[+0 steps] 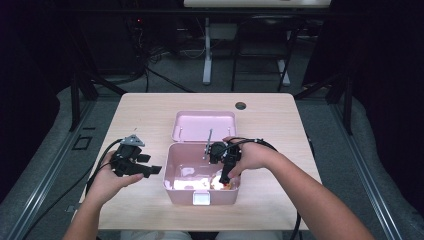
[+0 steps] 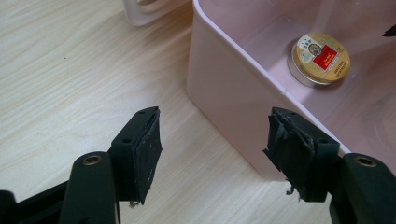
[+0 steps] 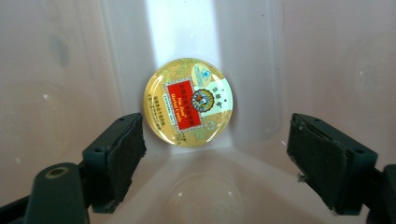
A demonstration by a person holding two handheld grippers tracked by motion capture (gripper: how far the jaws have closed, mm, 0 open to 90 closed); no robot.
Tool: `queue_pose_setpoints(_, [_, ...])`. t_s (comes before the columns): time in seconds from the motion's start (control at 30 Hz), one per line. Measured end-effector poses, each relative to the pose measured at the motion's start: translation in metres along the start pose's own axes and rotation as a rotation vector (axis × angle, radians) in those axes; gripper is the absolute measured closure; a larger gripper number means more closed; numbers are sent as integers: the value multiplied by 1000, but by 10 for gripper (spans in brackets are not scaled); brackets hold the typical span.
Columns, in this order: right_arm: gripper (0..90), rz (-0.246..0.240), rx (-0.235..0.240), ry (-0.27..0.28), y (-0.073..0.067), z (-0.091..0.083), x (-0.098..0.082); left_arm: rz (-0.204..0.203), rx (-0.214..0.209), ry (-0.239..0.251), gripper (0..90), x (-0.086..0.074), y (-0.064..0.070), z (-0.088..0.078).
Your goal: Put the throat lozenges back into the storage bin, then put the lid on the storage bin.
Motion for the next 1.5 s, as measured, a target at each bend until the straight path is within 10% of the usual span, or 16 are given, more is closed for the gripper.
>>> queue_pose_setpoints(0.57, [236,-3,-32,9,-2,-15,1,15,-3,-2,348,1,4,1])
queue_pose_setpoints(1.5, [154,184,-86,112,13,-52,-11,56,-4,31,349,8,16,-4])
Point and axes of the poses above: each handheld gripper's, and its own axes: z roughly forward along the jaws, x roughly out of its top, y roughly to its right, the point moved 8 cm from there along z, roughly forward along the jaws, and after that the axes turned 8 degrees about x, right-handed, at the moved point
